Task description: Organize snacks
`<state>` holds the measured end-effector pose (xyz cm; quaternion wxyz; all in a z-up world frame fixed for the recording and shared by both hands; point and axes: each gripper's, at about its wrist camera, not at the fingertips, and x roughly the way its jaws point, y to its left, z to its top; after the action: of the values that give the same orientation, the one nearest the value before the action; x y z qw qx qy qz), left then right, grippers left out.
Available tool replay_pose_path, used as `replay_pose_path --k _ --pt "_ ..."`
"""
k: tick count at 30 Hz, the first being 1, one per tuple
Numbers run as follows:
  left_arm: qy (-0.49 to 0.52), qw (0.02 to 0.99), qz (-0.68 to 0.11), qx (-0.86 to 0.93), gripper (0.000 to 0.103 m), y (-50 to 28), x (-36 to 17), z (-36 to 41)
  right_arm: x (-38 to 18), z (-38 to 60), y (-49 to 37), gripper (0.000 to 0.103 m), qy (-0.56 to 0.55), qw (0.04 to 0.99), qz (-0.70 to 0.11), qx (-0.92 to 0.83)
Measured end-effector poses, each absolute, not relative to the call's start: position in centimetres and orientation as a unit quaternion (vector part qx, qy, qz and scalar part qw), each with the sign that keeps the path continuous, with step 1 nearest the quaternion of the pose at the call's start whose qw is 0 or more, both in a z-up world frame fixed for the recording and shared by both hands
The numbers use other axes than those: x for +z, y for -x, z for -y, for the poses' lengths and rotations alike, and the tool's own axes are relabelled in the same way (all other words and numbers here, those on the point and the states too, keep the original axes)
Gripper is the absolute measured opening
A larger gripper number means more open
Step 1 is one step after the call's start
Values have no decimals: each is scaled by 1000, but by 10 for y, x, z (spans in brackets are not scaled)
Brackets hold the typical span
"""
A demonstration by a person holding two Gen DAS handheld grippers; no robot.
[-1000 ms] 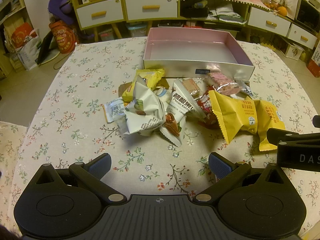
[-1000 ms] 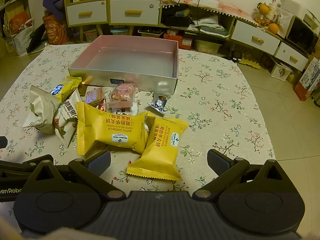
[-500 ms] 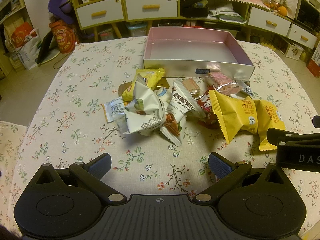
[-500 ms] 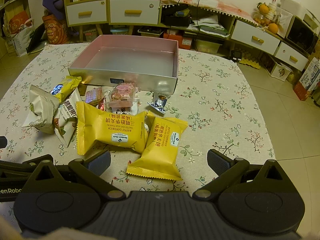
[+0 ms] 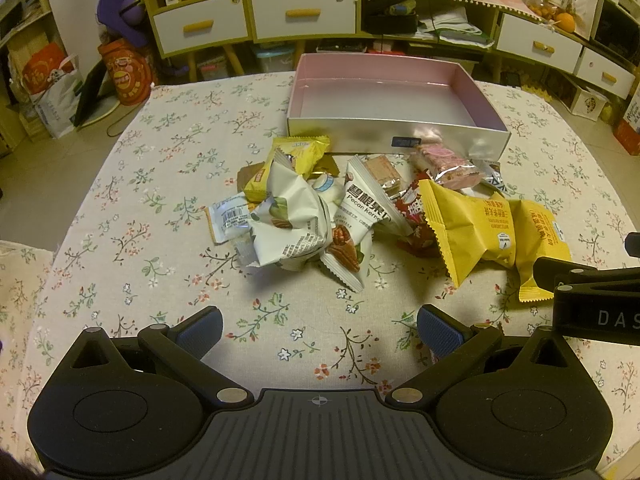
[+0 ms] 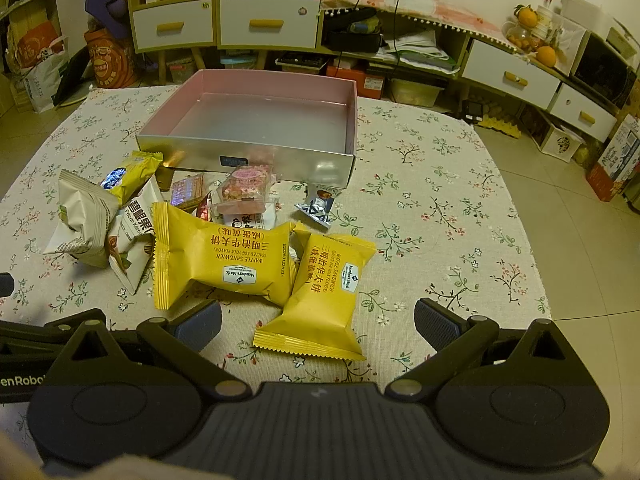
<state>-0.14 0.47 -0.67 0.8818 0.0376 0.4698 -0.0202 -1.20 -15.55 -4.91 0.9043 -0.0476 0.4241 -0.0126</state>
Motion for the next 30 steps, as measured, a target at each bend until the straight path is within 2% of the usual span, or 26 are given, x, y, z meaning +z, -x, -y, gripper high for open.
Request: replay_pose_path --k 18,25,30 --pt "-30 882 -470 -26 103 1 -10 -9 -52 165 6 103 28 903 -429 -2" --pt "-21 879 -472 -69 103 -7 -4 -22 -54 165 -8 102 42 900 -431 43" --pt "-55 871 -478 -104 103 -19 6 -24 -48 168 -17 98 65 893 -424 136"
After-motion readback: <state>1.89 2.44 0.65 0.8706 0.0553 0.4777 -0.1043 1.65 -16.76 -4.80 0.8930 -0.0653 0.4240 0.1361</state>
